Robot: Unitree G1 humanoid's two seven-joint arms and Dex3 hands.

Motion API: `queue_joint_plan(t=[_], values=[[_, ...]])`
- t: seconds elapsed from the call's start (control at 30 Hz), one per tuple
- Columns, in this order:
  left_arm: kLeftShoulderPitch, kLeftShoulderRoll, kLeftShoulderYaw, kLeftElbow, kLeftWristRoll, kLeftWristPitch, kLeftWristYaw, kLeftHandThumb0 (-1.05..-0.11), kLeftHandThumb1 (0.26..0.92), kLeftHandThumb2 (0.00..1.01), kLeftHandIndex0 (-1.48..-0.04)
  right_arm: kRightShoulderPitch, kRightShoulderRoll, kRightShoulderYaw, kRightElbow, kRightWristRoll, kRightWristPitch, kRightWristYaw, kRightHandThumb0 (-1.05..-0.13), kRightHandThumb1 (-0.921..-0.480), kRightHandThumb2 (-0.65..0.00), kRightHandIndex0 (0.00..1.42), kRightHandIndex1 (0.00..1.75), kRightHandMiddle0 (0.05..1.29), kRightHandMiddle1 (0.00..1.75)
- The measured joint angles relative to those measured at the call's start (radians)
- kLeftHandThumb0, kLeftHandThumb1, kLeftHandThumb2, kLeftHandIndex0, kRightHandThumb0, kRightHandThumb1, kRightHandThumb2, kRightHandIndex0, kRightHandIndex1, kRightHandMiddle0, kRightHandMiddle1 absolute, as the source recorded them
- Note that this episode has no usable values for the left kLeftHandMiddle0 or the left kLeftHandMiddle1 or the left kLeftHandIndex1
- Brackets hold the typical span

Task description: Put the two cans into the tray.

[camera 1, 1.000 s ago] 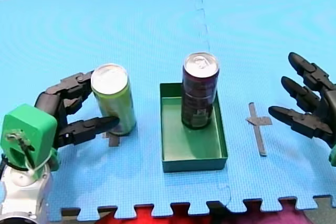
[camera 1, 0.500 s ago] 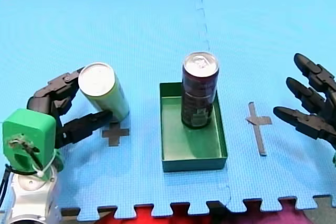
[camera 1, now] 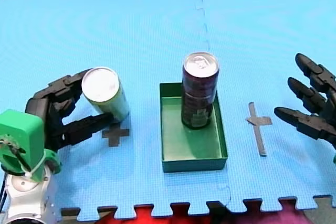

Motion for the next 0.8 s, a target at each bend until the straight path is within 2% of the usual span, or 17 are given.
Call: queue_joint_plan(t=[0.2,0.47,0.8], values=[[0.015,0.0,-0.009,-0.092,0.016,0.06,0.02,-0.388,0.74,0.0,-1.29,0.0,0.001,0.002,0.0,-0.003,0.0,-0.001,-0.919,-0.738,-0.001,0.37,0.0,0.31,0.0],[0.075,-0.009,-0.027,-0.259,0.018,0.183,0.028,-0.395,0.735,0.0,-1.29,0.001,0.007,0.003,0.003,-0.004,0.0,0.002,-0.918,-0.74,-0.001,0.37,0.0,0.31,0.0],[0.125,-0.021,-0.041,-0.479,0.018,0.326,0.055,-0.397,0.727,0.0,-1.3,0.001,0.011,0.003,0.009,-0.005,0.0,0.002,-0.914,-0.74,0.0,0.37,0.0,0.31,0.0]])
